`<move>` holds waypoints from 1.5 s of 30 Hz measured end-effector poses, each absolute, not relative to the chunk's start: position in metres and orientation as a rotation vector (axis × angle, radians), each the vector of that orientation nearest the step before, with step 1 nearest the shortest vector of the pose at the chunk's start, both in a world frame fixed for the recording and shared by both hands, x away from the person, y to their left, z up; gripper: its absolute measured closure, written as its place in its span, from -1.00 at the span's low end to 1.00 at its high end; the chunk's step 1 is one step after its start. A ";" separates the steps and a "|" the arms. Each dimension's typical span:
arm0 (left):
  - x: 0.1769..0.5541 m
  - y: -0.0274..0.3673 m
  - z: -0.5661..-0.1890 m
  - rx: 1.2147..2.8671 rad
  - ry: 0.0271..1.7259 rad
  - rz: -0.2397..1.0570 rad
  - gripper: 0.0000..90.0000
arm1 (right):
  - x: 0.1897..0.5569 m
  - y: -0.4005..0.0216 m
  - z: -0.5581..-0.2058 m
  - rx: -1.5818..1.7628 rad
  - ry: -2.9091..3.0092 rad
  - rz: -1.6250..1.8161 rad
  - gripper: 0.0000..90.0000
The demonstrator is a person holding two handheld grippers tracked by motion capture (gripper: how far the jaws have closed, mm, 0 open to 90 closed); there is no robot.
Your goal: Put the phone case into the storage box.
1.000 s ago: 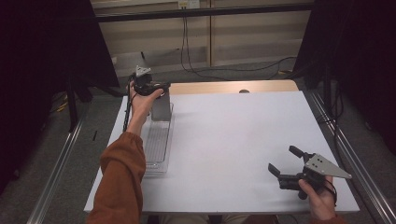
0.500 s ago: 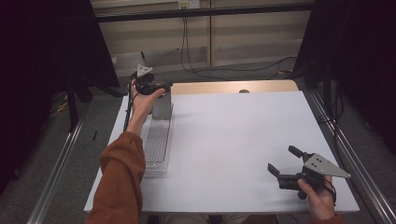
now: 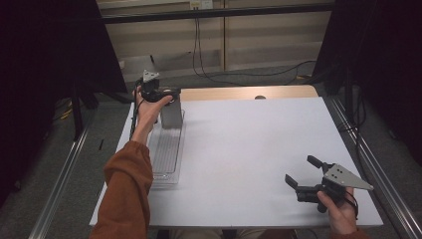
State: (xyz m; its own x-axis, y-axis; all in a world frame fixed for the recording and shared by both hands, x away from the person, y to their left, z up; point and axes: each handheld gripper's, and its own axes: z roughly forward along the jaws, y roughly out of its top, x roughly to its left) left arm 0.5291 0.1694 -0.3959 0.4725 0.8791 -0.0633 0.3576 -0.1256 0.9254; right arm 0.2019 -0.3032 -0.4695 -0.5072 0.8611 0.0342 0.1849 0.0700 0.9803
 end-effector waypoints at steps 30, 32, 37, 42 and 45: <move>0.514 0.188 -0.386 1.651 1.034 0.662 -0.96 | 0.204 -0.305 -0.471 1.055 1.754 1.489 -1.00; 0.509 0.187 -0.384 1.623 1.027 0.692 -0.95 | 0.204 -0.304 -0.471 1.059 1.754 1.486 -1.00; 0.503 0.186 -0.386 1.656 1.000 0.725 -0.94 | 0.204 -0.304 -0.470 1.050 1.760 1.484 -1.00; 0.501 0.190 -0.392 1.633 1.028 0.695 -0.93 | 0.204 -0.304 -0.470 1.048 1.760 1.486 -1.00; 0.498 0.194 -0.394 1.634 1.012 0.674 -0.93 | 0.203 -0.305 -0.470 1.052 1.756 1.483 -1.00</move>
State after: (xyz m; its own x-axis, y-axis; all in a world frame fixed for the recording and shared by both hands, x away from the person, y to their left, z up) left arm 0.4979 0.1942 -0.3939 0.4833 0.8735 -0.0589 0.2821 -0.0917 0.9550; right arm 0.2032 -0.3047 -0.4700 -0.5025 0.8635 0.0435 0.1876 0.0598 0.9804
